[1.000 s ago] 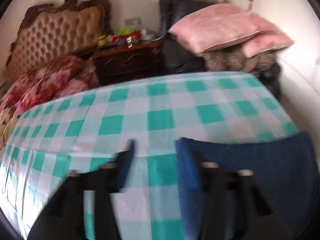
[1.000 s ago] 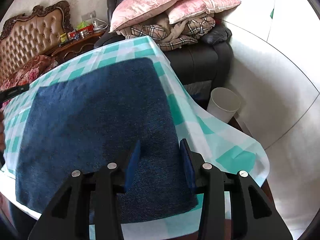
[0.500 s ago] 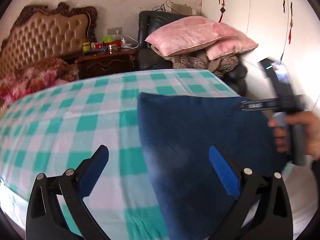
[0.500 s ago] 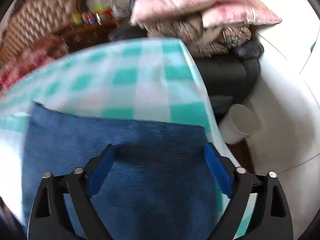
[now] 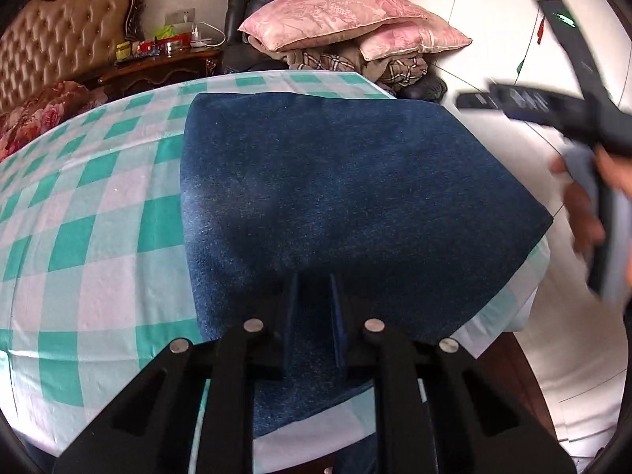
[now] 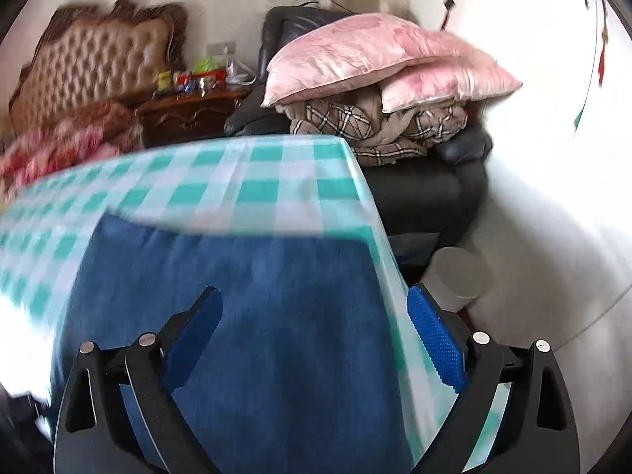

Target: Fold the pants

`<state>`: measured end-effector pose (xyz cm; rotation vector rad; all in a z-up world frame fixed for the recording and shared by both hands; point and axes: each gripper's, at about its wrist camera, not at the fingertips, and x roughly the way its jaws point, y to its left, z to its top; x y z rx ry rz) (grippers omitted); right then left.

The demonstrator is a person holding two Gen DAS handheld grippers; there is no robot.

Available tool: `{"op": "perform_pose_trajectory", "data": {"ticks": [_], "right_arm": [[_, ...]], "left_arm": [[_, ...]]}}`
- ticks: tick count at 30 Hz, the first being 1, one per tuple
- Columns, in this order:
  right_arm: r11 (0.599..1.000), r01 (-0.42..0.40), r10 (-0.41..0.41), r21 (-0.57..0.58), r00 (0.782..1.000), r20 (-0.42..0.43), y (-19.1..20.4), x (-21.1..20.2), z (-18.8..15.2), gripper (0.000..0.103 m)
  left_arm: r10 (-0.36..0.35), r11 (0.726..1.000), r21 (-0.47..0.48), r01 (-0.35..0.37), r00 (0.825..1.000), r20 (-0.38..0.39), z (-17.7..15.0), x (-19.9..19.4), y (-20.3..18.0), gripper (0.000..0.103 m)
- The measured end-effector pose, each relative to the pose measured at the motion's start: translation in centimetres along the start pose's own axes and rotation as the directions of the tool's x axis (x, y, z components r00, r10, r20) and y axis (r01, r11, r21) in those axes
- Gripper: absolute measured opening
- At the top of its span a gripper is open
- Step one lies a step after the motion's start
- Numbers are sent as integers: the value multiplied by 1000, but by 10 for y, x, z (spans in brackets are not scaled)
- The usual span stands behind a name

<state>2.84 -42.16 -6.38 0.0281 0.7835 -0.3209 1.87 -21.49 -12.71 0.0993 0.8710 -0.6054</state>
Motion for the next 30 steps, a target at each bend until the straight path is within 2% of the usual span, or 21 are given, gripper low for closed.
{"op": "perform_pose_trajectory", "data": {"ticks": [3,7,10,13,17,20,30], "right_arm": [[998,-35,37,46,998,-56,4,0,-27,91],[999,19,-15,31,990,-143,9,20,-56,91],[1000,29,-28,9,993,-116,11,19,-64,91],[999,32,-31,6,992,-120,12,21,-65,91],[999,41,-40,4,992,-117,14,21,-65,91],[999,40,-38,7,992,-119,13,22,-65,91],[999,46,-45,9,991,-126,15,22,-65,91]], "left_arm": [[-1,1000,7,1,1000,20,-3,-1,0,21],[-29,999,-12,29,999,13,-2,-4,-2,37],[61,998,6,-61,997,48,2,-17,-8,48],[72,997,-32,-70,995,68,9,-24,0,49],[70,996,-45,-71,997,-14,10,-9,8,48],[84,996,-25,-84,996,-16,10,-9,6,49],[99,994,-54,-100,995,-22,10,-15,14,51]]}}
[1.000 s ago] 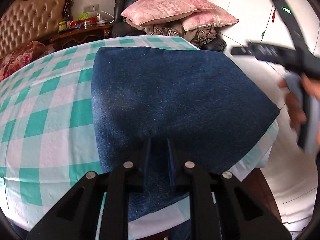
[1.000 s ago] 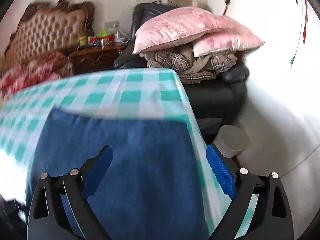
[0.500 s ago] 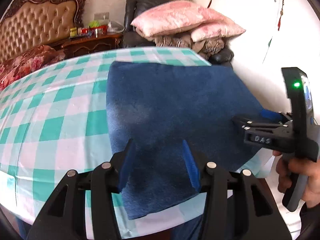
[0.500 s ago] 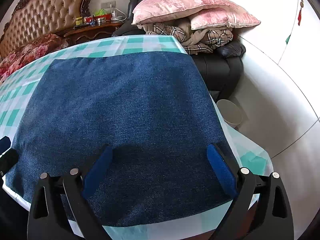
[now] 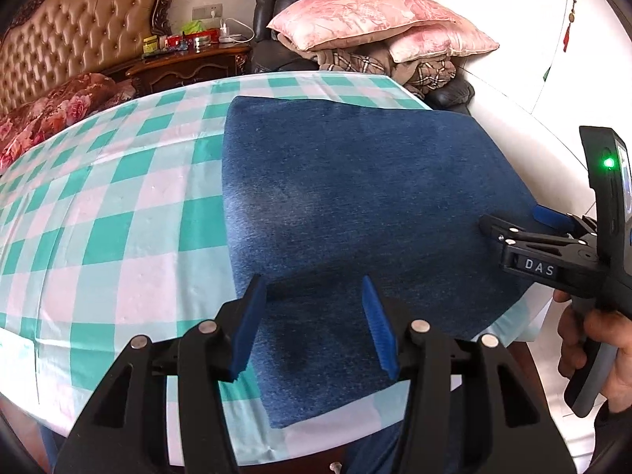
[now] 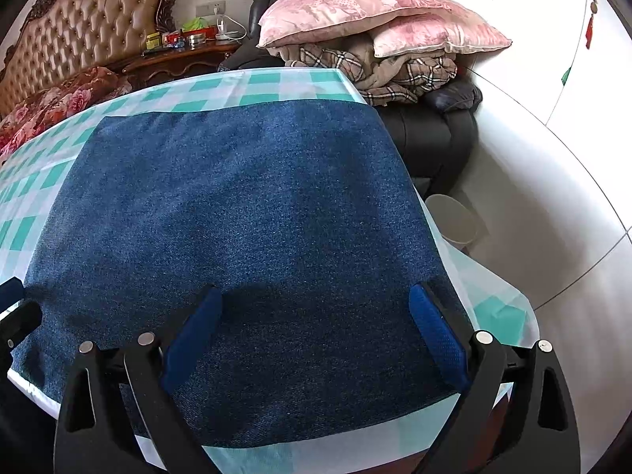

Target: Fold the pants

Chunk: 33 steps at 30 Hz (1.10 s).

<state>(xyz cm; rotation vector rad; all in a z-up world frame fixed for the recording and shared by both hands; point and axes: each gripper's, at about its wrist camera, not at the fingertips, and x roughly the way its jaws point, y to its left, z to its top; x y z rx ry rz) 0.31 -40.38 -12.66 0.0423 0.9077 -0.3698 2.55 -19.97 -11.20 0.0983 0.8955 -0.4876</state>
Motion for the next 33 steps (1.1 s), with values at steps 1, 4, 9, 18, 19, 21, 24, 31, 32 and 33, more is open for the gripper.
{"op": "perform_pose_trajectory", "data": {"ticks": [1,4,9,18,19,21,24,31,32,33], "right_arm": [[1000,0,0,-1,1000,1,0,0,0,91],[1000,1,-1,-1,1000,1,0,0,0,92],[1000,2,-2,-2,1000,1,0,0,-1,92],[1000,3,-3,-3,1000,-2,1,0,-1,92],[1000,2,-2,-3,1000,-3,2,0,-1,92],[1000,1,-1,-5,1000,-5,2,0,0,92],[1000,-1,1,-7,1000,-5,2,1,-1,92],[1000,0,0,-7,1000,-3,2,2,-2,92],[1000,0,0,-7,1000,-3,2,2,-2,92],[1000,0,0,-7,1000,-3,2,2,-2,92]], "left_arm": [[3,1000,-1,-3,1000,1,0,0,0,51],[10,1000,-10,-10,1000,7,1,-3,3,53],[8,1000,-5,-7,999,46,18,-9,5,53],[-77,994,84,76,997,3,71,28,-34,53],[-91,992,87,92,996,-17,74,36,-37,53],[-78,993,82,85,993,-87,79,58,-40,53],[-62,997,36,68,989,-135,79,76,-31,53],[-13,1000,-14,11,993,-120,85,73,-5,56],[0,1000,-28,-3,993,-115,85,70,1,58],[7,999,-40,-12,994,-110,85,68,5,61]]}}
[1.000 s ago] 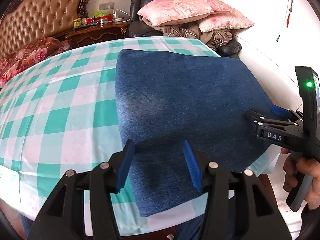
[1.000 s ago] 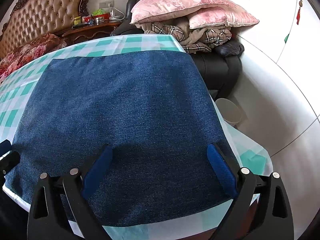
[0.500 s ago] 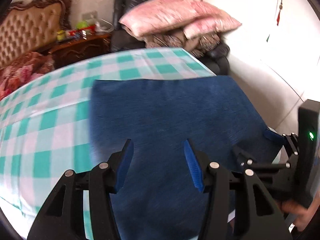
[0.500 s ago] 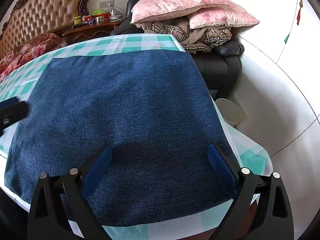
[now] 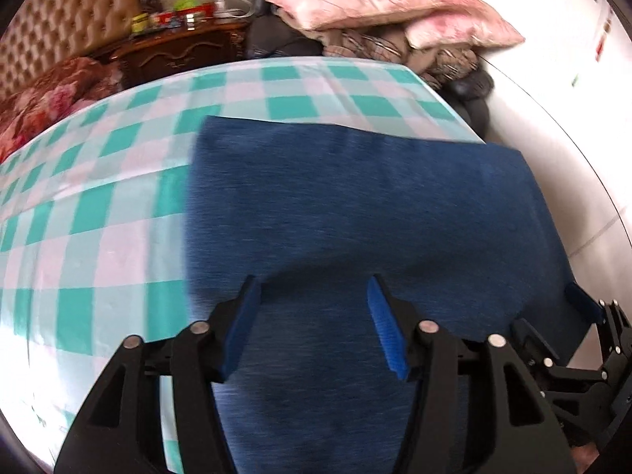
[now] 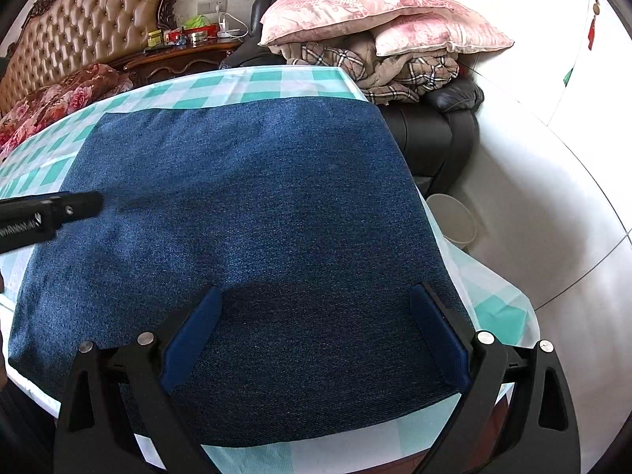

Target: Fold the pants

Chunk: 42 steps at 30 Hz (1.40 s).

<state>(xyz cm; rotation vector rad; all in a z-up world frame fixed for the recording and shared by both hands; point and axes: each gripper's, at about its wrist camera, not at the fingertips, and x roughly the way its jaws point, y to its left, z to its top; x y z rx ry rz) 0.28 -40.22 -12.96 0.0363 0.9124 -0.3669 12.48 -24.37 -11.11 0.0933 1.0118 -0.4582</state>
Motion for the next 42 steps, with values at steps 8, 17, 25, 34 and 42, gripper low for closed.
{"op": "perform_pose_trajectory", "data": {"ticks": [8,17,25,34,42], "right_arm": [[1000,29,-29,-4,1000,-11,0,-12,-3,92],[992,86,-82,94,995,-50,-23,-45,-23,93],[988,88,-89,127,996,5,-32,-88,-35,93],[987,62,-70,146,996,51,-33,-124,-48,93],[988,44,-54,147,996,71,-35,-133,-48,93]], "left_arm": [[2,999,-37,-1,1000,20,-24,-29,23,65],[-48,998,32,45,996,74,-57,-79,-2,92],[-48,994,105,34,991,128,-78,-112,-44,101],[-36,996,87,22,985,168,-88,-140,-56,101],[-14,997,78,-1,982,189,-86,-149,-62,101]]}}
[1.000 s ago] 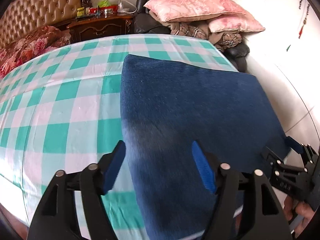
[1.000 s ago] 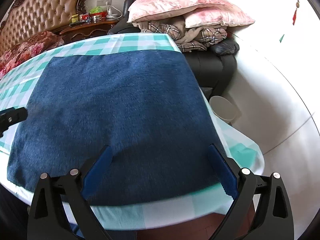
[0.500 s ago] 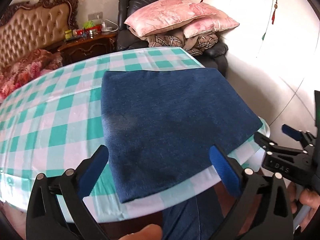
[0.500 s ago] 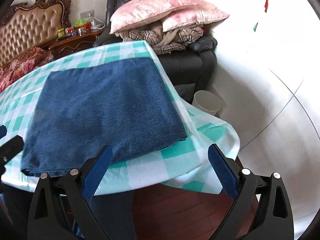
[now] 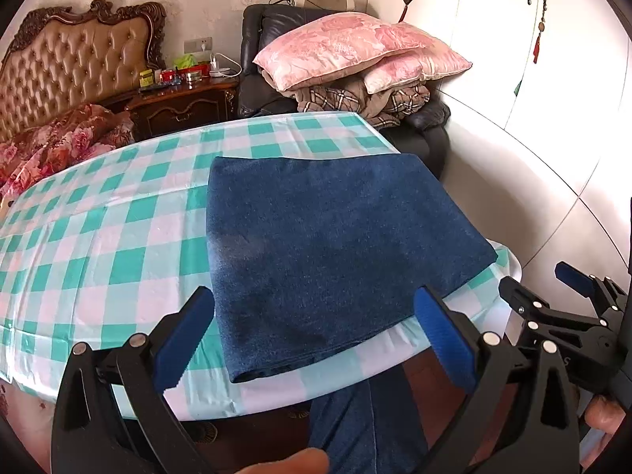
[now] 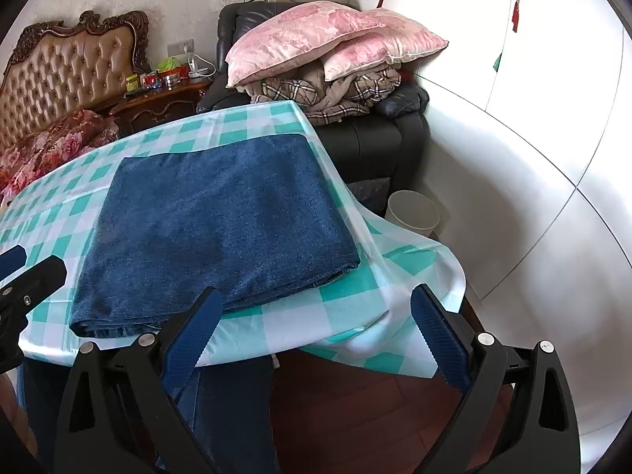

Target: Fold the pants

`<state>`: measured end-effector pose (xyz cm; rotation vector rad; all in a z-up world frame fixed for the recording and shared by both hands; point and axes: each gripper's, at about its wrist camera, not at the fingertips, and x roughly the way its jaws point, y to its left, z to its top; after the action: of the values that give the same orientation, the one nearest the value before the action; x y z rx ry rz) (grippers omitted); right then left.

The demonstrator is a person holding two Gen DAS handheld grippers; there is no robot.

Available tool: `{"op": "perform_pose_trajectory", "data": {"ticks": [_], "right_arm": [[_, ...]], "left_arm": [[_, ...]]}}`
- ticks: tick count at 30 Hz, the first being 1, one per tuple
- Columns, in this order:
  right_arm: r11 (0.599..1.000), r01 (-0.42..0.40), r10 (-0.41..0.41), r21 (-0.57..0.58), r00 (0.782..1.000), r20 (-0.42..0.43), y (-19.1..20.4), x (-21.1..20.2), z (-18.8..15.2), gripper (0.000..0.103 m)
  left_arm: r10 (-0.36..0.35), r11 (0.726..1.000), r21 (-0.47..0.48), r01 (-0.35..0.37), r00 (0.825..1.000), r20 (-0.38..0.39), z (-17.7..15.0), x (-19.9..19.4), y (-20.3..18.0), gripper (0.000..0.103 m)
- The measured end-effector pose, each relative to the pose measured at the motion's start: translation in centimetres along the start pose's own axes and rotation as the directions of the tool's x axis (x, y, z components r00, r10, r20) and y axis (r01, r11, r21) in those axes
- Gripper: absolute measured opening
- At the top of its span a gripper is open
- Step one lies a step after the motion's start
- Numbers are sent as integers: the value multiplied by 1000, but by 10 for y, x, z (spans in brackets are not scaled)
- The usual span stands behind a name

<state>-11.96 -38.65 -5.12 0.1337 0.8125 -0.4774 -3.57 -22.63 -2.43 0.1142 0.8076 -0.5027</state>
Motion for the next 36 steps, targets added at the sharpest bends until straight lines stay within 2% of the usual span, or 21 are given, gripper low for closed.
{"op": "perform_pose_trajectory", "data": {"ticks": [36], "right_arm": [[1000,-13,13,7,1000,-7,0,5,4,93]], "left_arm": [[-6,1000,3,6,1000,0,6,0,-4,101]]}}
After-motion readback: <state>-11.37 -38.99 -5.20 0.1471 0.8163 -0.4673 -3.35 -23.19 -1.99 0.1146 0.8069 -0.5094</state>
